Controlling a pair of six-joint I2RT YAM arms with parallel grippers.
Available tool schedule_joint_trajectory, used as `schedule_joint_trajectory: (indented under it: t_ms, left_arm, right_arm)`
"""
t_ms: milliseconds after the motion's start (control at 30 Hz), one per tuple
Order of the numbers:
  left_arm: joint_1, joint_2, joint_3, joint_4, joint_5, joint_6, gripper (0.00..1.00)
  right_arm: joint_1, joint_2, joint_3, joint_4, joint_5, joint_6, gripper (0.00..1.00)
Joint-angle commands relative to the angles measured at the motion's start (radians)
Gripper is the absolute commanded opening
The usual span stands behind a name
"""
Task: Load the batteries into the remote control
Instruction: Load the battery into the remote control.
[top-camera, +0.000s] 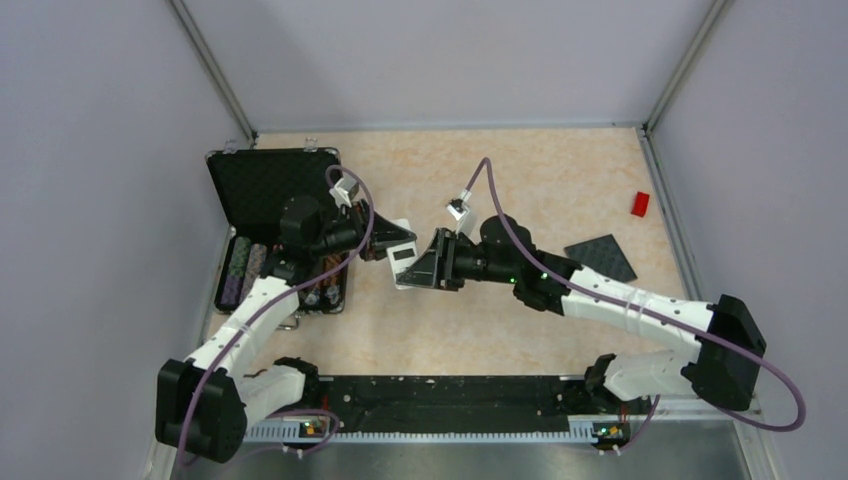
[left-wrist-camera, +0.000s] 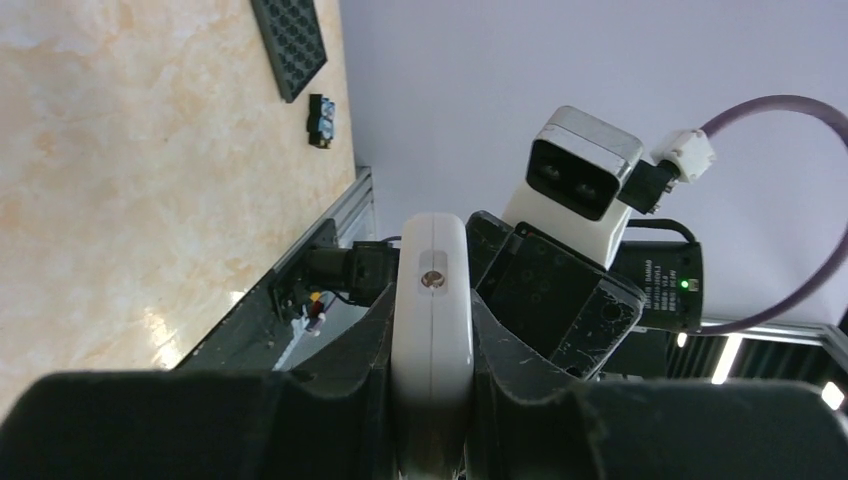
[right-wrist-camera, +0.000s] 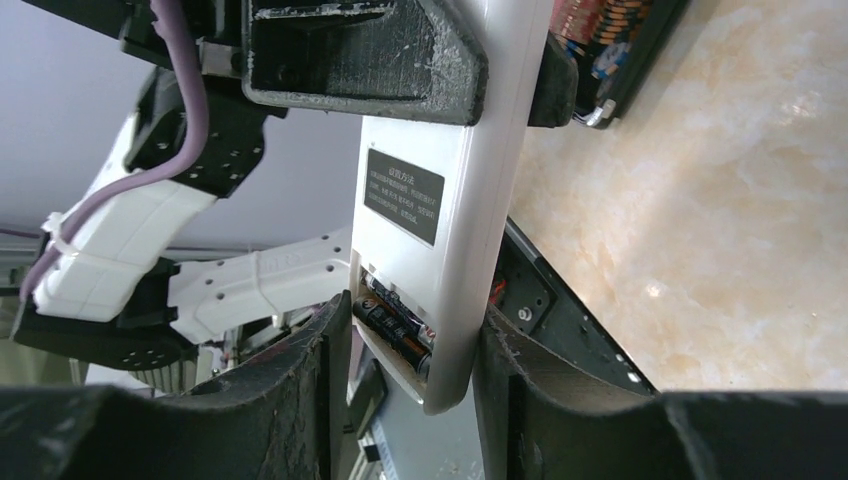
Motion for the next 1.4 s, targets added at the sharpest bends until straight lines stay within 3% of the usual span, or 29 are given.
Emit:
schedule_joint_trajectory:
  t_ms: [0, 333, 500, 733, 867, 1167, 1367]
  left_arm:
    - [-0.006, -0.047, 0.023, 0.218, 0.049, -0.218, 0.00]
    - [-0.006, -0.072, 0.026, 0.223, 0.025, -0.267, 0.00]
    - [-0.006, -0.074, 0.027, 0.202, 0.016, -0.247, 0.00]
    - [-0.006, -0.088, 0.038, 0.123, -0.009, -0.169, 0.00]
    - [-0.006, -0.098, 0.055, 0.045, -0.021, -0.104, 0.00]
    - [-0.006, -0.107, 0.056, 0.021, -0.026, -0.082, 0.00]
    - [-0.006, -0.107, 0.057, 0.019, -0.028, -0.084, 0.00]
  right_arm:
    - [0.015, 0.004, -0.020, -0.009, 0.018, -0.029, 0.43]
    - [0.014, -0.043, -0.013, -0.103, 0.094, -0.084, 0.67]
    - [0.015, -0.070, 0.016, -0.117, 0.101, -0.084, 0.74]
    - [0.014, -0.107, 0.025, -0.061, 0.081, -0.050, 0.81]
    - [0.014, -0.108, -0.002, 0.055, 0.039, -0.005, 0.84]
    - [0.015, -0.084, -0.031, 0.140, 0.021, 0.049, 0.84]
    - [0.014, -0.076, -0.037, 0.114, 0.028, 0.040, 0.67]
